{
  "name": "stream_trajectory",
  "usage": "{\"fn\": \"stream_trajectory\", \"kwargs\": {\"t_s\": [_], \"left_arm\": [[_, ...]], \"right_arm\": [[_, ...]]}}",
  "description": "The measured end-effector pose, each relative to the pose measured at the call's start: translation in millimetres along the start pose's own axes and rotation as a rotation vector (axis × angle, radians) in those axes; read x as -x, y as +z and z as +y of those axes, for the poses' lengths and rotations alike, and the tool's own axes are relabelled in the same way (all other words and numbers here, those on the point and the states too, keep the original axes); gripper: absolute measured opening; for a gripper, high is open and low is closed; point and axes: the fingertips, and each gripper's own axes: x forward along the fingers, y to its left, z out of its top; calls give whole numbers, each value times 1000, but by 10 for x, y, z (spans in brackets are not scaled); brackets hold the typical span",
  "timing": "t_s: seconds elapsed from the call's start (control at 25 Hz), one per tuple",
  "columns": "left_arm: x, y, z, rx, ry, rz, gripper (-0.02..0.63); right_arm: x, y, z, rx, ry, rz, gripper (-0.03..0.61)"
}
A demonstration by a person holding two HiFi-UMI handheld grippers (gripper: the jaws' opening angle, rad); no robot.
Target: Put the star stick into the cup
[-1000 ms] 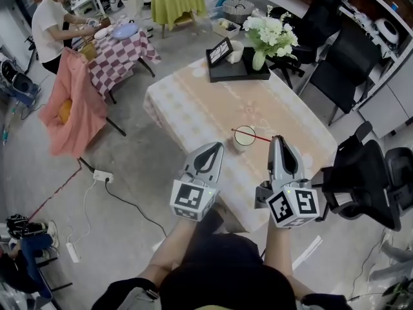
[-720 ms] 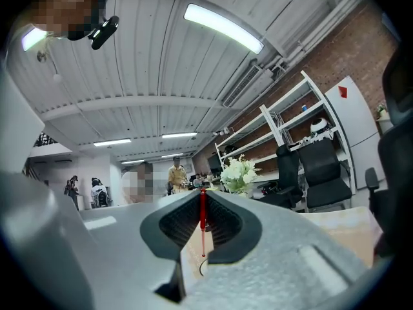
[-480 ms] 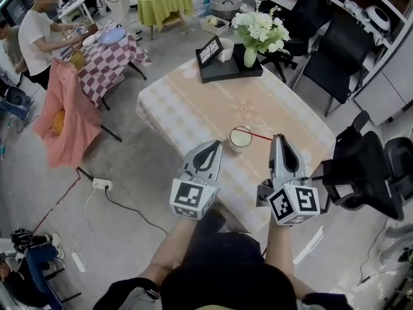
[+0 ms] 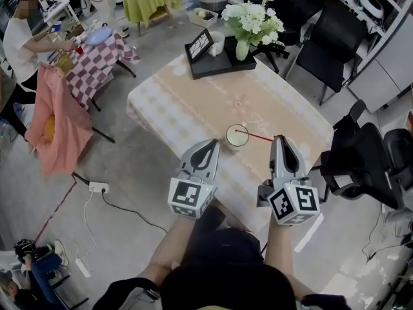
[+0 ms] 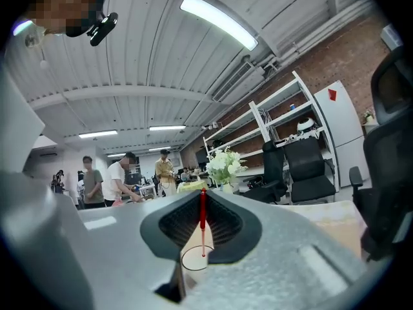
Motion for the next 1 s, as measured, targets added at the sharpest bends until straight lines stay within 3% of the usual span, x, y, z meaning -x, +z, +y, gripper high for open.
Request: {"fn": "stream_trajectory", "kwargs": {"t_s": [1.0], "left_arm": [[-380,-311,157,12,-114,82,11]], "right_arm": [[-273,-435,-132,-29,-92,85,18]]}}
